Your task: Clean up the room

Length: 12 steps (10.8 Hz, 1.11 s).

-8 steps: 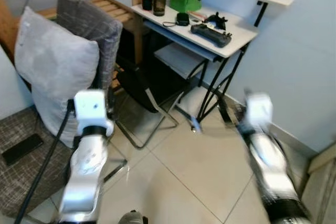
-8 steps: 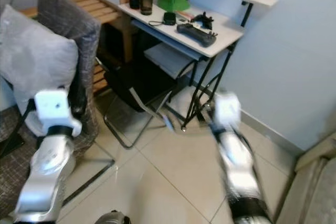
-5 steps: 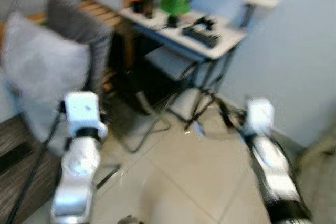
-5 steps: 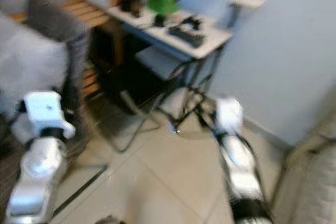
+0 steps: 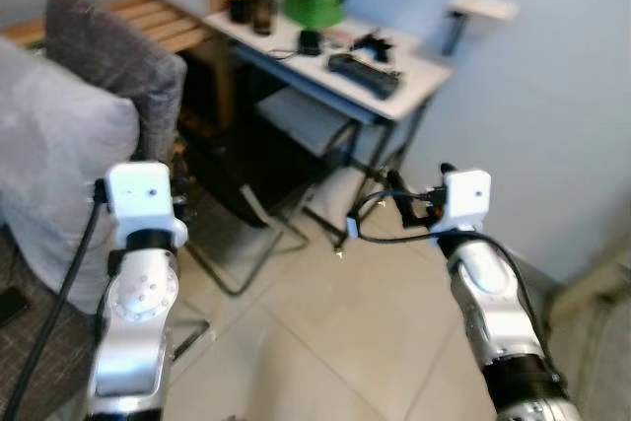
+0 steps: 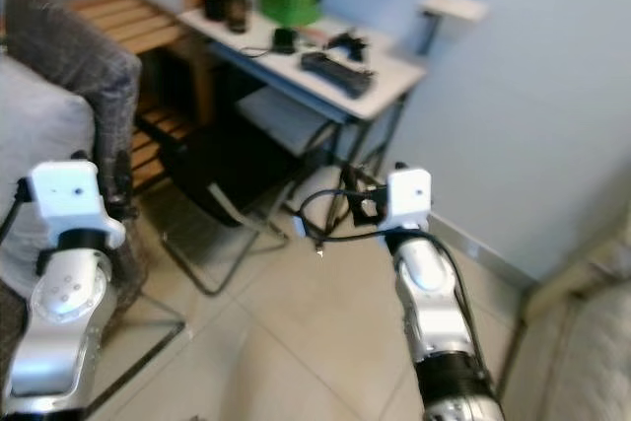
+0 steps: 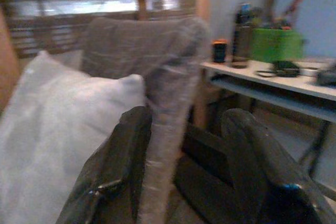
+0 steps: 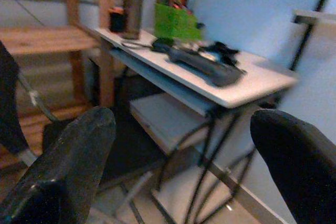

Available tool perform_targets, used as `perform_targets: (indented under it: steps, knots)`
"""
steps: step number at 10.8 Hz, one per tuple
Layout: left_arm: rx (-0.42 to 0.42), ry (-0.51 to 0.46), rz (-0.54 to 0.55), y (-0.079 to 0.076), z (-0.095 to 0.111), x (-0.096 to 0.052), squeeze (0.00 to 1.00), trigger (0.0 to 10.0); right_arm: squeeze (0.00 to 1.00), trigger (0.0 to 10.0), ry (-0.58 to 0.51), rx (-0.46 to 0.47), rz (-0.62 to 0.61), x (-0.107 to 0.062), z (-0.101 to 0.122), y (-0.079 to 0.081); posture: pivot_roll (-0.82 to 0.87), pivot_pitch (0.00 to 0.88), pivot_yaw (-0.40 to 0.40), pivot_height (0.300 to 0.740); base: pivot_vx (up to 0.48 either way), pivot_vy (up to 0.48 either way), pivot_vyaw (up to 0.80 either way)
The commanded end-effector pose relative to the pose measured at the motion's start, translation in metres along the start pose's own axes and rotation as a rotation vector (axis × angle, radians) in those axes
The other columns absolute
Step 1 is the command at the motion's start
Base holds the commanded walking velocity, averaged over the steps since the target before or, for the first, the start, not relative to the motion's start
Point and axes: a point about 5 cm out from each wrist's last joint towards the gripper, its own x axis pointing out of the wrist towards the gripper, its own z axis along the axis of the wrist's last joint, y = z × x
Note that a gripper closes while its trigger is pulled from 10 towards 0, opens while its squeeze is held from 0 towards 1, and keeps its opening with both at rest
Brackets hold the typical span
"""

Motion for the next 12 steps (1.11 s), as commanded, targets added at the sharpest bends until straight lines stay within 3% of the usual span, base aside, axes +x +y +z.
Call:
perform_targets:
  steps: [1,4,7,12]
  knots:
    - [-0.006,-0.021,-0.011,-0.007,0.006,0.001,0.0,10.0,0.04,10.0,0.021,-0.005,-0.028,-0.002,-0.002,-0.01,0.19,0.0,-0.085,0.74,0.48,0.0,0.0]
    - [0.007,-0.032,-0.01,-0.007,0.007,0.003,0.0,10.0,0.04,10.0,0.032,0.001,-0.021,0.001,-0.003,-0.009,0.2,0.0,-0.092,0.74,0.48,0.0,0.0]
    - [0.077,-0.115,-0.029,-0.007,0.021,0.009,0.0,10.0,0.04,10.0,0.035,0.012,-0.018,0.005,-0.004,-0.007,0.21,0.0,-0.096,0.74,0.48,0.0,0.0]
    - [0.05,-0.111,-0.012,0.005,0.024,0.018,0.0,10.0,0.05,10.0,0.044,0.004,-0.015,0.007,-0.007,-0.008,0.23,0.0,-0.115,0.74,0.48,0.0,0.0]
